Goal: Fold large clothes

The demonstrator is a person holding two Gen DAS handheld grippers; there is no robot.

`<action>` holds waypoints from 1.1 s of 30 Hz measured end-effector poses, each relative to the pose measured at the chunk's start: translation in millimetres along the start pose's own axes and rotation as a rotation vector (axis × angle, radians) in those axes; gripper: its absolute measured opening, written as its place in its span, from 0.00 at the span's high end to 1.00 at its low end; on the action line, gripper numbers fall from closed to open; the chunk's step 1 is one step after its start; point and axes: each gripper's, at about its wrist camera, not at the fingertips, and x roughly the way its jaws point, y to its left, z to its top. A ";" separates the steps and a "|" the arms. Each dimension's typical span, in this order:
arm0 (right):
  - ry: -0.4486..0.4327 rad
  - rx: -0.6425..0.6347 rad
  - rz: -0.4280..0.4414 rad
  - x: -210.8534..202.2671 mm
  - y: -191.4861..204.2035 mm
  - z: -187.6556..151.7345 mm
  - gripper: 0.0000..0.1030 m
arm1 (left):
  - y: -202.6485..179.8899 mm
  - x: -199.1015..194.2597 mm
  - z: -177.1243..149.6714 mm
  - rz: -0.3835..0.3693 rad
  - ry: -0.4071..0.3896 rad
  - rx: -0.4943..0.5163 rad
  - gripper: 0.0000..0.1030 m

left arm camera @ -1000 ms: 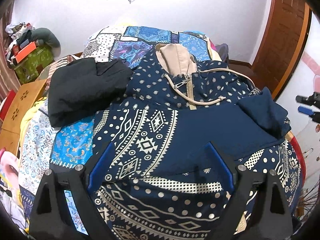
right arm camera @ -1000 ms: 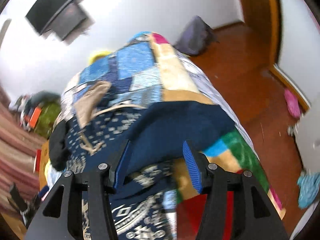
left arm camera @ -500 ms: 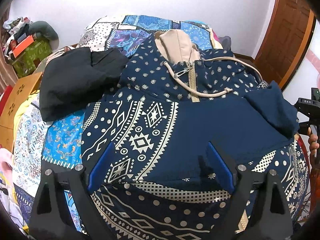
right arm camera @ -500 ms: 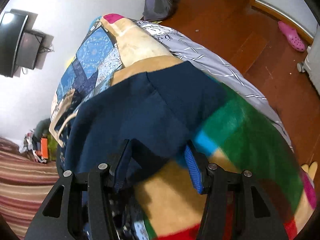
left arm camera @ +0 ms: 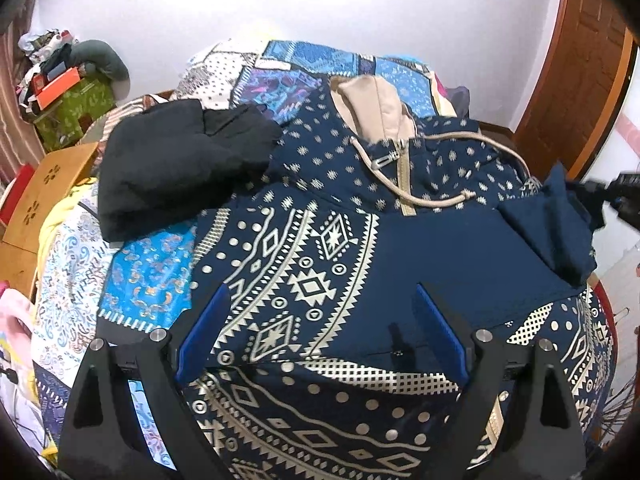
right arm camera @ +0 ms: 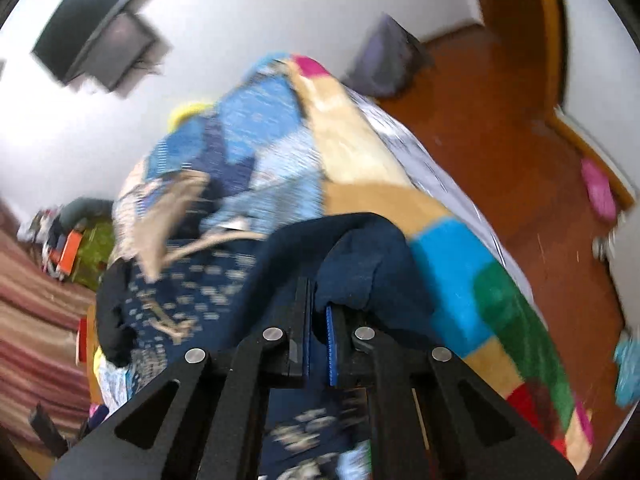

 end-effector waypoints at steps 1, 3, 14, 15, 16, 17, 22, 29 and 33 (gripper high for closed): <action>-0.026 -0.045 0.013 -11.8 16.7 0.7 0.95 | 2.2 -3.3 -0.4 -0.002 -0.007 -0.003 0.11; -0.059 -0.105 0.029 -27.4 40.1 -0.5 0.95 | 7.6 -11.1 -1.5 -0.008 -0.023 -0.011 0.11; -0.008 -0.387 0.192 -29.8 175.0 -42.7 0.95 | 54.5 -49.2 -18.1 -0.005 -0.087 -0.072 0.11; 0.013 -0.399 0.200 -22.7 182.6 -47.9 0.95 | 60.3 -51.8 -20.0 -0.001 -0.089 -0.078 0.11; 0.043 -0.409 0.209 -11.7 191.0 -54.4 0.95 | 64.8 -54.1 -22.5 0.002 -0.091 -0.083 0.11; 0.079 -0.423 0.217 -0.4 199.2 -61.9 0.95 | 71.8 -56.9 -25.8 0.009 -0.090 -0.092 0.11; 0.276 -0.481 0.233 55.6 229.6 -106.0 0.95 | 98.9 -61.3 -42.8 0.028 -0.059 -0.132 0.11; 0.438 -0.607 0.131 103.3 233.1 -170.8 0.94 | 114.2 -59.6 -64.3 0.036 -0.013 -0.156 0.11; 0.476 -0.668 0.086 106.0 232.6 -186.1 0.90 | 107.0 -55.8 -65.1 0.034 -0.001 -0.143 0.11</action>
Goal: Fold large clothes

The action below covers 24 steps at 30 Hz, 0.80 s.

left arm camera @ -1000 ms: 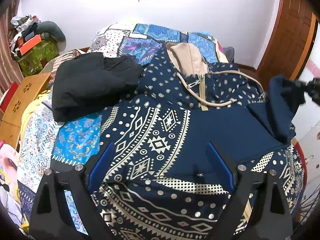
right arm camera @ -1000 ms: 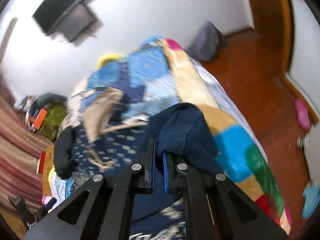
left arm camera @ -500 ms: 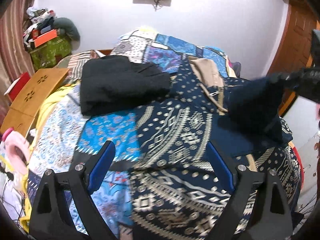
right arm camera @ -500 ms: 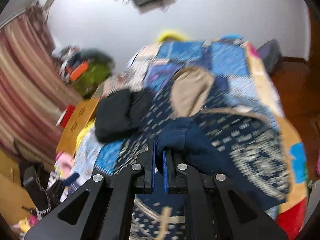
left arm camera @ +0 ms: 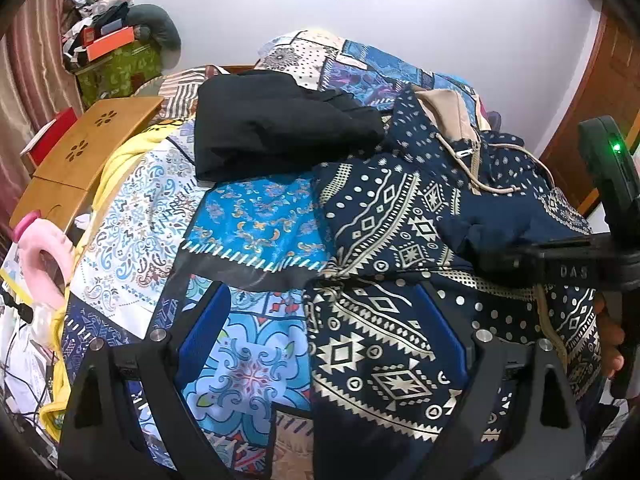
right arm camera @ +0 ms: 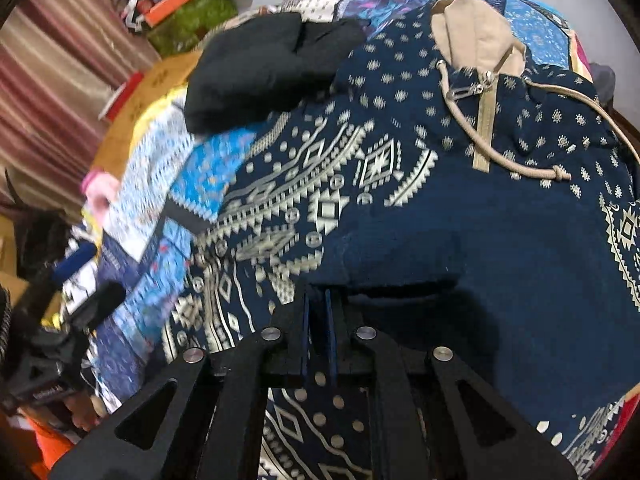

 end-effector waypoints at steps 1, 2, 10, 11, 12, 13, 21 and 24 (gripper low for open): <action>0.021 -0.004 0.000 1.1 1.2 -0.7 0.87 | -1.9 0.0 0.3 -0.002 0.000 0.005 0.11; 0.058 -0.006 0.009 2.1 0.0 -2.1 0.81 | -5.8 -0.1 1.3 -0.005 0.000 0.012 0.11; 0.017 0.011 0.042 -41.8 -22.9 -22.6 0.67 | -50.0 2.2 16.0 -0.029 -0.008 0.099 0.11; -0.003 0.010 0.031 -48.2 -25.9 -24.3 0.66 | -56.5 3.8 18.0 -0.030 -0.006 0.113 0.11; -0.031 0.009 0.011 -57.5 -32.3 -27.5 0.65 | -65.7 6.2 20.2 -0.033 -0.004 0.132 0.11; -0.049 0.010 -0.003 -61.1 -34.0 -28.1 0.64 | -71.5 8.1 21.7 -0.036 -0.003 0.143 0.11; -0.222 0.118 -0.164 -114.1 -101.6 -43.2 0.54 | -130.6 38.1 26.7 -0.053 0.043 0.282 0.11; -0.262 0.198 -0.213 -128.6 -134.5 -50.2 0.54 | -144.8 56.7 23.6 -0.038 0.084 0.320 0.11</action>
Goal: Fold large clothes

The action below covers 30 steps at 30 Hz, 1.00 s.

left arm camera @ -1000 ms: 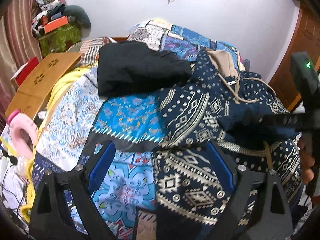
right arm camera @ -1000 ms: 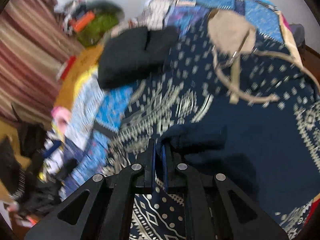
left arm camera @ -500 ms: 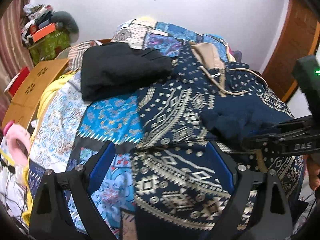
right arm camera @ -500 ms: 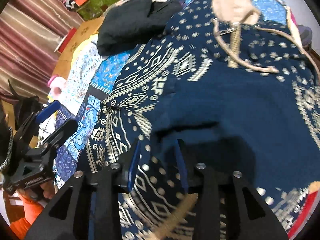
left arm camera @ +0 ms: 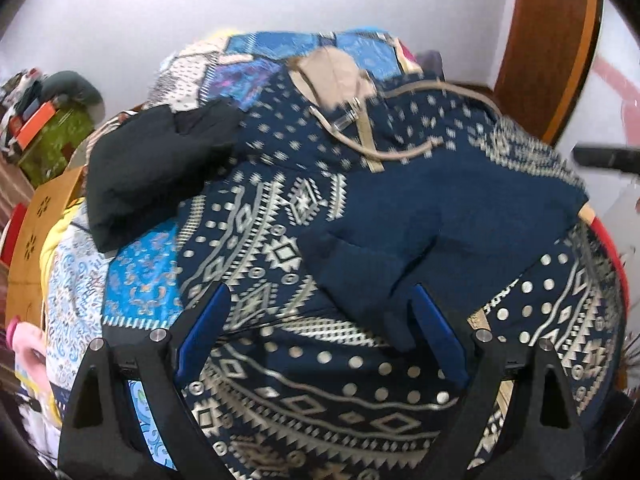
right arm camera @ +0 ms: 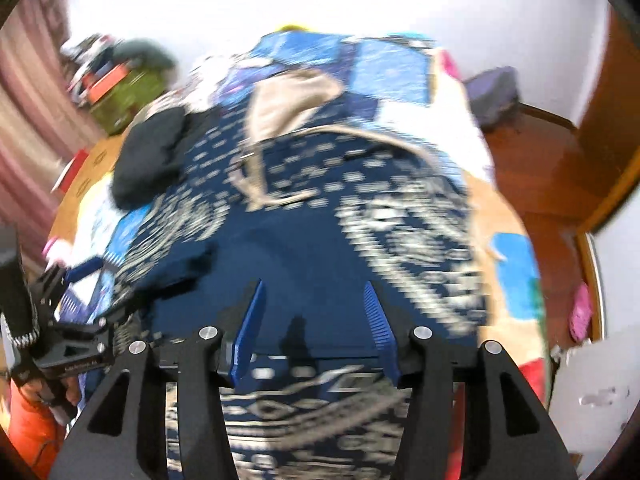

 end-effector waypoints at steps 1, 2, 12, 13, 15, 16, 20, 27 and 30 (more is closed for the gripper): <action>-0.005 0.017 -0.010 -2.9 -9.0 0.7 0.54 | -3.0 7.0 0.7 0.002 0.018 0.005 0.11; -0.012 0.042 -0.025 -4.4 -19.5 0.9 0.54 | -5.1 13.3 1.6 0.005 0.032 0.007 0.11; -0.022 0.211 -0.095 -6.6 -89.3 -7.7 0.54 | -0.4 44.1 26.3 -0.051 0.084 -0.032 0.82; -0.024 0.220 -0.100 -5.8 -92.3 -7.5 0.54 | 1.0 41.3 29.9 -0.057 0.068 -0.040 0.85; -0.029 0.229 -0.097 -6.5 -96.4 -6.6 0.54 | 9.3 28.0 40.5 -0.079 0.015 -0.072 0.87; -0.030 0.232 -0.096 -6.6 -97.2 -5.2 0.54 | 12.3 22.4 44.3 -0.088 -0.006 -0.085 0.88; -0.041 0.221 -0.100 -3.3 -93.2 0.3 0.54 | 29.8 -9.6 60.3 -0.102 -0.119 -0.133 0.89; 0.015 0.177 -0.069 24.0 -76.1 -5.3 0.54 | 57.3 -29.7 59.2 -0.028 -0.187 -0.171 0.89; 0.058 0.149 -0.052 38.5 -66.0 -12.0 0.54 | 69.8 -12.7 45.2 -0.001 -0.120 -0.187 0.88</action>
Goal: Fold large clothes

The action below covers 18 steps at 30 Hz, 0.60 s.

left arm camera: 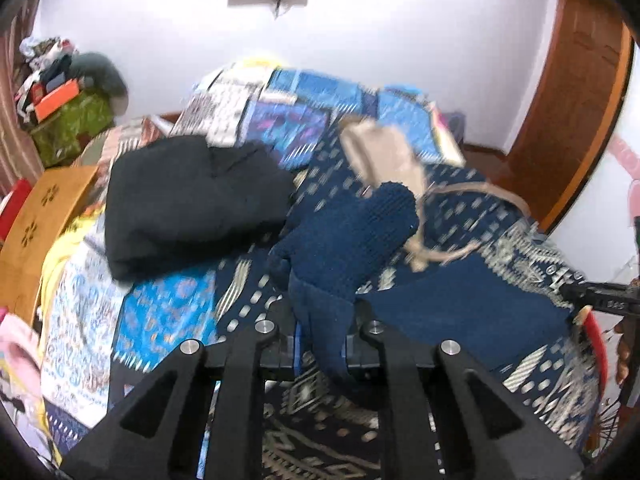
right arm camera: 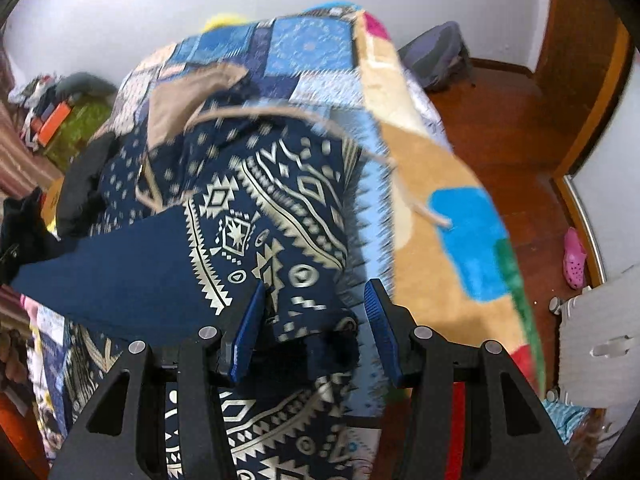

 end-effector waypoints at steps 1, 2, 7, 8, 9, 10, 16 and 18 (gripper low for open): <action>0.006 -0.007 -0.004 2.3 2.4 -1.5 0.54 | 4.1 4.7 -4.3 0.012 0.017 -0.003 0.87; 0.011 -0.017 -0.013 5.0 4.9 -3.4 0.54 | 8.2 10.5 -10.9 0.027 0.039 -0.009 0.87; 0.006 -0.039 -0.037 7.8 9.6 -9.0 0.52 | 34.4 33.3 -45.2 0.089 0.134 -0.056 0.69; 0.005 -0.037 -0.038 7.8 9.2 -9.1 0.51 | 39.8 36.4 -52.3 0.101 0.151 -0.063 0.66; 0.005 -0.034 -0.038 7.5 7.9 -9.2 0.50 | 43.9 38.7 -57.7 0.103 0.162 -0.069 0.56; 0.007 -0.030 -0.040 7.7 7.7 -9.2 0.49 | 48.6 40.4 -63.9 0.109 0.175 -0.076 0.46; 0.021 -0.021 -0.043 7.0 5.8 -6.2 0.44 | 67.0 31.9 -78.2 0.113 0.197 -0.100 0.30; 0.023 -0.034 -0.050 4.9 7.9 -3.5 0.44 | 70.2 24.2 -72.8 0.123 0.190 -0.099 0.30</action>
